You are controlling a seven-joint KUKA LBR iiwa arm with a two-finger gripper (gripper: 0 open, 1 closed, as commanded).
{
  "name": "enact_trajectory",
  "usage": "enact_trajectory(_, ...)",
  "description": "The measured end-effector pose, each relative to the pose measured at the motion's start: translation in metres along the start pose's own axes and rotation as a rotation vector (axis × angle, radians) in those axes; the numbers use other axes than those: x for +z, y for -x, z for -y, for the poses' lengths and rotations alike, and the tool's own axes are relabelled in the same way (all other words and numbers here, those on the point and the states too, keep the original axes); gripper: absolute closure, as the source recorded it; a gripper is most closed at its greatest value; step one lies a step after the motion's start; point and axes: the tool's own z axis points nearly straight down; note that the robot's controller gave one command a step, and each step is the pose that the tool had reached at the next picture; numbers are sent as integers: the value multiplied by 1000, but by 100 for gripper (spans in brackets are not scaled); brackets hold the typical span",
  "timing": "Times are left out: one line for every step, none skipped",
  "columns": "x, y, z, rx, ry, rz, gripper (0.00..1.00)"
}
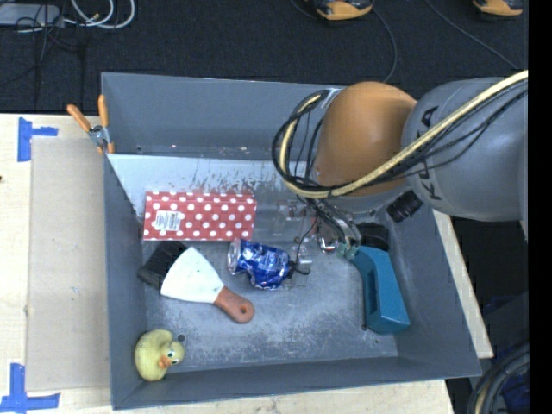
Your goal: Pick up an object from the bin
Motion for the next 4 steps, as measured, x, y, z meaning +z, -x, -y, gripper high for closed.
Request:
enact_trajectory(-5,1,0,1,0,7,0)
enact_trajectory(46,-8,7,-39,0,9,0)
enact_trajectory(81,-9,5,22,1,1,0)
enact_trajectory(94,13,4,25,1,10,0)
